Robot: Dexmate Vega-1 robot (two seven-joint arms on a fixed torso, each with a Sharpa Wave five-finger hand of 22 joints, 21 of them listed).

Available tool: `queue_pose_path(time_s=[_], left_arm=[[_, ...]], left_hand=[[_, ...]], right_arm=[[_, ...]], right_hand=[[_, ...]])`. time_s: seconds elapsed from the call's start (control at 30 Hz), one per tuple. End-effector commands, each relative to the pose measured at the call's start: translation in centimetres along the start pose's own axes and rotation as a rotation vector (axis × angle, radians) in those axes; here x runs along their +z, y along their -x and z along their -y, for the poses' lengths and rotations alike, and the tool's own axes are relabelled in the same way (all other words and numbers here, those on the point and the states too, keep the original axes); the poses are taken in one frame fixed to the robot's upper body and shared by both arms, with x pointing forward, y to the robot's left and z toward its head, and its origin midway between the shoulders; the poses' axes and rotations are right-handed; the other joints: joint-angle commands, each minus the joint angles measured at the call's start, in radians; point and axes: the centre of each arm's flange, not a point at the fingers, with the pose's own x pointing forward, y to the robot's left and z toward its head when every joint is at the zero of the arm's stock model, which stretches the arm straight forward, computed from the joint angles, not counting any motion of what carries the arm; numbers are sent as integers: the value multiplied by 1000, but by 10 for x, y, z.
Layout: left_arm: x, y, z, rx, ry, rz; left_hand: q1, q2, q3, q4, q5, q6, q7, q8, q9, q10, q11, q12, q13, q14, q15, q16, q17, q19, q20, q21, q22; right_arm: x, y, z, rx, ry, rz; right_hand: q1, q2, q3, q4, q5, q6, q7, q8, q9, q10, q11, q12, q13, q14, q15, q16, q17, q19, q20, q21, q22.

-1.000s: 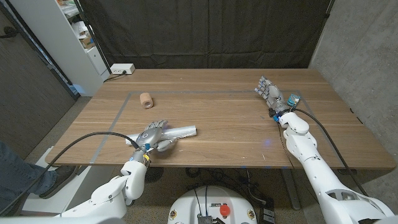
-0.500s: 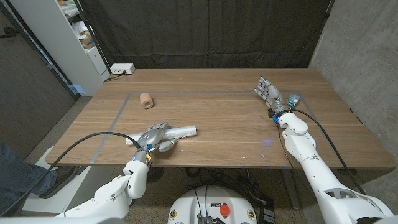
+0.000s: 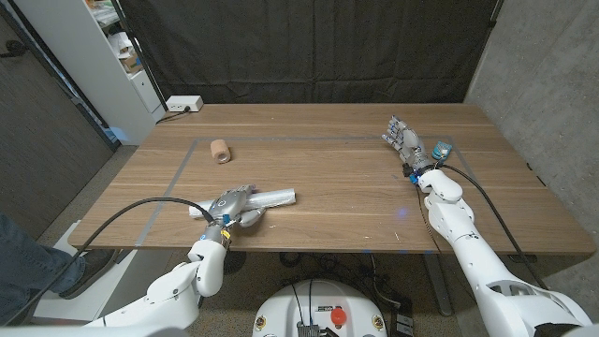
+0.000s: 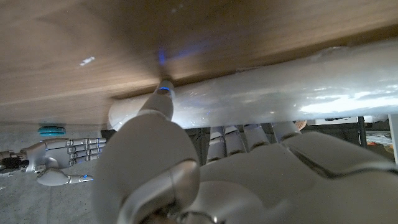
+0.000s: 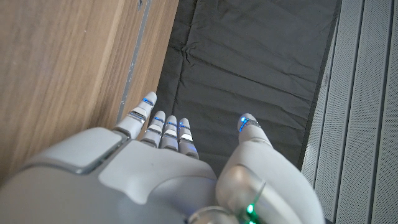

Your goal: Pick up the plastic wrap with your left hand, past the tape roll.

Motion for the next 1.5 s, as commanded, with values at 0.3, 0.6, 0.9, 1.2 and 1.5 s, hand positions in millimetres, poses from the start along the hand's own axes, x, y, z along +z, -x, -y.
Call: queue_pose_path(time_s=[0.3,0.6,0.9,1.2,1.5], left_arm=[[2,2,0,83,61,-56],[0,5,-1,81,104,-65],[2,6,-8,100,102,-67],[1,6,-16,139,142,-62],[2,7,-22,131,143,-65]], left_hand=[[330,108,-7,-10,75,216,-26,98,47,187,-79,142,158,241,-65,229,174,315,-106,185,25],[460,119,11,-15,124,258,-23,124,72,213,-56,180,225,303,-116,277,238,386,-174,278,43],[487,118,15,-9,142,260,-18,129,81,213,-52,185,247,307,-115,276,252,393,-186,309,50],[491,115,12,-3,152,262,-17,132,88,216,-50,188,261,310,-107,275,261,389,-186,327,53],[493,116,11,1,160,267,-17,136,93,221,-49,191,272,314,-102,274,269,384,-181,341,55]], right_arm=[[-2,-3,2,8,-6,-2],[0,-2,-1,14,-4,-2],[2,-1,-2,16,-8,13],[6,2,-2,12,-3,18],[7,3,-2,10,-1,18]], right_hand=[[-8,5,4,-5,-3,8,-6,0,2,6,-5,0,5,10,1,7,5,9,2,1,2],[-10,6,3,-5,-3,8,-6,0,2,4,-3,0,5,11,2,7,6,9,3,1,2],[-9,6,4,-6,-3,8,-6,0,2,5,-3,0,5,11,3,7,6,9,4,1,2],[-9,7,4,-8,-3,9,-6,0,2,5,-2,0,5,11,2,6,6,9,4,1,3],[-10,7,4,-8,-3,9,-5,0,2,5,-2,0,5,12,3,7,6,10,4,1,3]])
